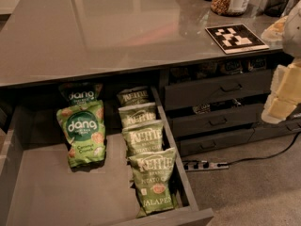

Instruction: Pick green rice chip bag from top drawer and place on counter

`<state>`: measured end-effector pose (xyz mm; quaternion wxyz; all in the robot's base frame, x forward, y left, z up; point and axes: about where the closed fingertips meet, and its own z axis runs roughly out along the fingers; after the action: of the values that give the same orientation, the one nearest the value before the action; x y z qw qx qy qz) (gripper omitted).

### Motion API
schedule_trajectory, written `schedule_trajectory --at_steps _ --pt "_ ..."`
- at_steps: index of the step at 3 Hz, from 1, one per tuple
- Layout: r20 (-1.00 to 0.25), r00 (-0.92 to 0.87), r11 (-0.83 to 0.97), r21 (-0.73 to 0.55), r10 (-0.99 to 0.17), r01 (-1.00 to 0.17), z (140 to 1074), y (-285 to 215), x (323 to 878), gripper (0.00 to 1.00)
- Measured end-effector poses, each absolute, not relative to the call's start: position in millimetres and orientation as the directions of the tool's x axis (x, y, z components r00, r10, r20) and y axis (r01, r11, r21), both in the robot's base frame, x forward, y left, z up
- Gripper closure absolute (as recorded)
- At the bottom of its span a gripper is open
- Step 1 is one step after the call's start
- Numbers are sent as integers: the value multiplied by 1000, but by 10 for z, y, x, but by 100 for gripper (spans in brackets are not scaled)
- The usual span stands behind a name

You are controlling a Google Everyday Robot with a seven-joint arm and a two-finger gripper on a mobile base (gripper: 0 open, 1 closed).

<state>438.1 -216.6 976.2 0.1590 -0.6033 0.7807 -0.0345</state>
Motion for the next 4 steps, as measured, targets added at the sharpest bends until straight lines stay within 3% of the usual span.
schedule_trajectory --at_steps 2,4 --pt "-231 -224 282 -260 -947 -924 9751 -2127 4419 0" --pt "-464 -212 351 -236 -860 -906 9164 -1630 4831 0"
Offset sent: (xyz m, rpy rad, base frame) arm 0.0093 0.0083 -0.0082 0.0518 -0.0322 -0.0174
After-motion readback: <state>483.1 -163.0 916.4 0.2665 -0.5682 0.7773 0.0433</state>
